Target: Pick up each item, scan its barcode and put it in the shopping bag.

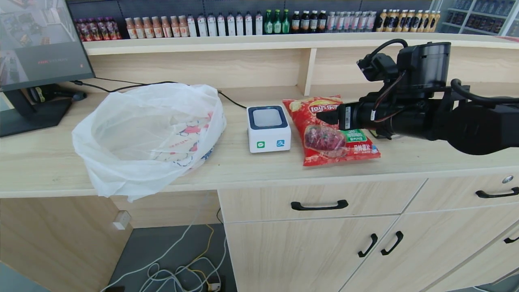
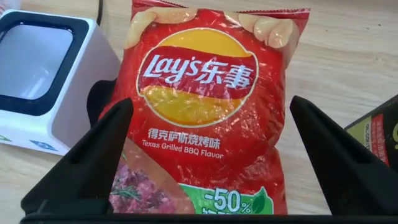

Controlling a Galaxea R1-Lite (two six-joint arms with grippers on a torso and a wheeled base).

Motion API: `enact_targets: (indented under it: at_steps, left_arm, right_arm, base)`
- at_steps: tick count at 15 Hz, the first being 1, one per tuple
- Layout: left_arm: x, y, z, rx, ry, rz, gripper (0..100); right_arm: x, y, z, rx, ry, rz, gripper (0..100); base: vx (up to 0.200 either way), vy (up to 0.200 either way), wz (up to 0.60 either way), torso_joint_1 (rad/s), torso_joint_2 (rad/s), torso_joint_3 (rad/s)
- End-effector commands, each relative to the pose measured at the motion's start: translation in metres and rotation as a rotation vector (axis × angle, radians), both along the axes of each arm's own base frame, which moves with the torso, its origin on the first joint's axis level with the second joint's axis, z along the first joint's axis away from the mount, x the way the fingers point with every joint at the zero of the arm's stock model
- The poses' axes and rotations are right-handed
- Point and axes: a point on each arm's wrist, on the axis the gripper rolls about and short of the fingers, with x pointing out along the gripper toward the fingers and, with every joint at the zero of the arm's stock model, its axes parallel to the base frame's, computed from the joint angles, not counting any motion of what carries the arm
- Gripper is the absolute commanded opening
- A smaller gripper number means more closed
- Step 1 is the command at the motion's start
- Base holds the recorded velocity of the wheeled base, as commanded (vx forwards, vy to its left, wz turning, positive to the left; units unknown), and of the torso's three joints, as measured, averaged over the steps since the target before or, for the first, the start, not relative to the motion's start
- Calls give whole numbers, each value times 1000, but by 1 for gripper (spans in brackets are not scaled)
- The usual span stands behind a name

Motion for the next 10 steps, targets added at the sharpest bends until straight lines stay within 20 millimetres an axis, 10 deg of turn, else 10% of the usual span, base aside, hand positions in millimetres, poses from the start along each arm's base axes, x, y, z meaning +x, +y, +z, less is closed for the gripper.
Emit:
enact_targets:
  at_steps: [1, 10]
  left_arm:
    - [0, 0, 0, 0, 0, 2, 100]
    - [0, 0, 0, 0, 0, 0, 100]
  right_arm:
    - [6, 2, -3, -4, 3, -8, 100]
    - [16, 12, -9, -5, 9, 4, 100]
  base:
    - [0, 0, 0, 0, 0, 0]
    - [0, 0, 0, 0, 0, 0]
